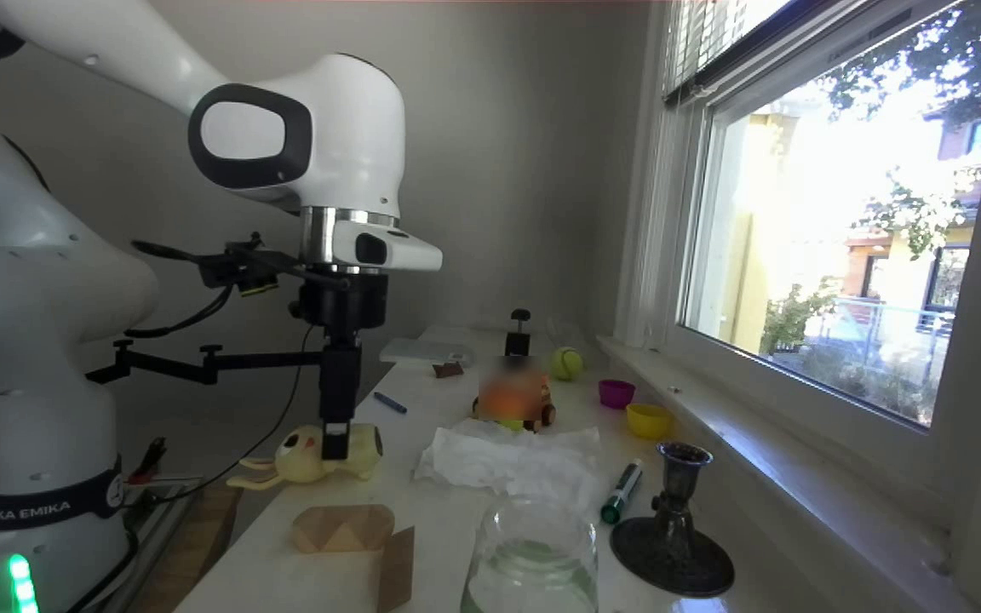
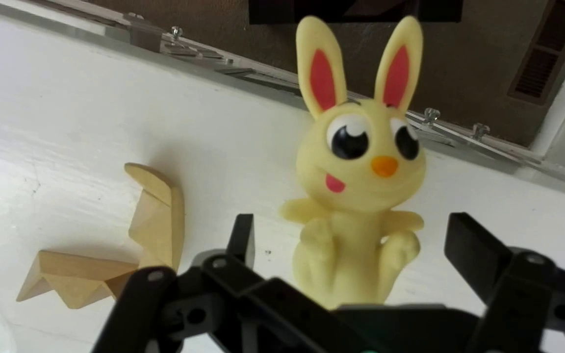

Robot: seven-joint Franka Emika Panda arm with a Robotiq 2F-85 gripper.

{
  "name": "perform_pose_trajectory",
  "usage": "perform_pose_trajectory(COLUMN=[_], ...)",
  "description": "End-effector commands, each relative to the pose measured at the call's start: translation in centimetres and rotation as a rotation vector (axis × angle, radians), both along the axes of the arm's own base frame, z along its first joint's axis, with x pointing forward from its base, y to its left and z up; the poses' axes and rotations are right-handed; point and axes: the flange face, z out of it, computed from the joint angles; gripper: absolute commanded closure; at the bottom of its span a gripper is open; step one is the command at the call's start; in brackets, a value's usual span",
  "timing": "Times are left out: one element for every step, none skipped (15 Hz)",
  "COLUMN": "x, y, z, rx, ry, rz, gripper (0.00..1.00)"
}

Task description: Move the plush toy to the left

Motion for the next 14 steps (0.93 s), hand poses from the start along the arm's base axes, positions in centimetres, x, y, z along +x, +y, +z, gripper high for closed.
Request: perform_pose_trajectory(x=[-0.54,-0.48,-0.46,-0.44,-0.42,-0.38,-0.33,-0.25,-0.18,-0.15,-0.12,-0.09,-0.07,-0.04], y=[-0.45,-0.49,-0.50,-0.49,-0.44,-0.35,-0.29,-0.24,-0.18,-0.17,-0.17,-0.14,-0.10,-0.07], z=[0.45,0.37,0.34,0.28,0.25,0.22,0.15,0.05,-0.04,-0.14,-0.25,-0.36,-0.44,-0.53], rx=[-0.026,-0.027,-0.027,-0.026,-0.026,-0.025,-0.024,-0.021,-0.019,-0.018,-0.016,-0.012,-0.013,-0.012], ry=[0.010,0.010,0.010,0.011,0.012,0.014,0.015,0.016,0.017,0.019,0.021,0.022,0.025,0.027], rz=[-0.021,-0.019,-0.019,-0.020,-0.018,-0.017,-0.016,-0.014,-0.012,-0.011,-0.009,-0.009,-0.009,-0.008], gripper=[0.00,0.00,0.00,0.00,0.00,0.00,0.00,0.00,0.00,0.00,0.00,0.00,0.00,0.00])
